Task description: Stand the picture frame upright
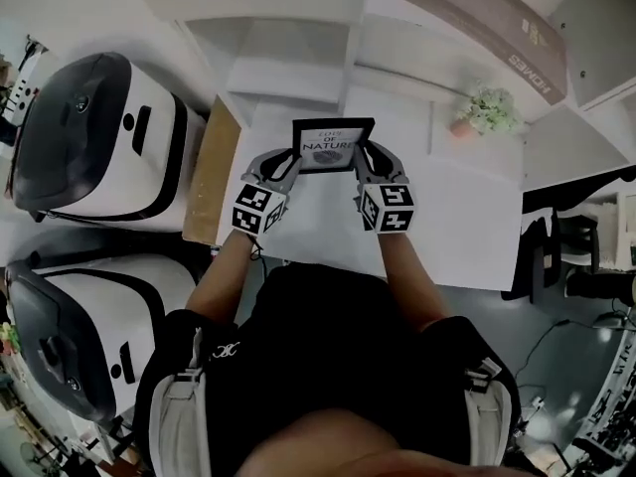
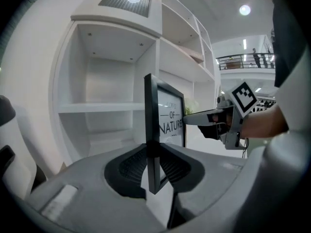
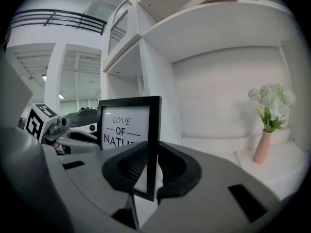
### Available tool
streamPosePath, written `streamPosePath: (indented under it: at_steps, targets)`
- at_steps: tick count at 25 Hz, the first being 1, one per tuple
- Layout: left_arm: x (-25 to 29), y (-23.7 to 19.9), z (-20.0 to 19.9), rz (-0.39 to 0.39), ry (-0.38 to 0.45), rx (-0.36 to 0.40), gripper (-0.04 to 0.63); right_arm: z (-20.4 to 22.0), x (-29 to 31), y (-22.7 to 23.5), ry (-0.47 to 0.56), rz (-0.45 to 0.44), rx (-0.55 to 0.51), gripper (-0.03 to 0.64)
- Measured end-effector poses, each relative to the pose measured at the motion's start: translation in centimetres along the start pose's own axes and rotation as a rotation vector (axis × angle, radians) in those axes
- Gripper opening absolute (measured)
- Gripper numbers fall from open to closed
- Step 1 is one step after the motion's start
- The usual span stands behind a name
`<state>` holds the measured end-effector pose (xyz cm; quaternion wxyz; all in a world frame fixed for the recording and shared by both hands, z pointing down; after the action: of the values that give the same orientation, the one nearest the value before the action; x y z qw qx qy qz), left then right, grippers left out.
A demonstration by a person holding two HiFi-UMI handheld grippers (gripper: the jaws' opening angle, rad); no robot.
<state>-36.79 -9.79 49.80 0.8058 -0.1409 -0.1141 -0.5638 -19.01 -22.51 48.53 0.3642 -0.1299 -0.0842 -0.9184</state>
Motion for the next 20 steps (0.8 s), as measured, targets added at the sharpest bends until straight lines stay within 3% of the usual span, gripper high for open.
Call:
streamPosePath:
  at_steps: [13, 20]
  targets:
    - [5.5, -4.3, 4.0, 0.211, -0.100, -0.041, 0.089, 4.3, 2.2, 0.5, -0.111, 0.210, 0.033, 0.067]
    - [8.0, -5.2, 5.0, 0.244, -0.141, -0.038, 0.089, 5.8, 3.6, 1.4, -0.135, 0.281, 0.022, 0.067]
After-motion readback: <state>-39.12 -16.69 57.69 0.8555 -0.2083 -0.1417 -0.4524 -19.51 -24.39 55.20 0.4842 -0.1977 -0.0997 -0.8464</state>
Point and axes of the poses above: the fingertips, and each gripper's own axes: x forward along the fingers, y to its right, z out of its underside, the point moved 8 cm from there along -x, backward along the fingers, and after that the axes turned 12 degrees about z, right-handed, at the moved point
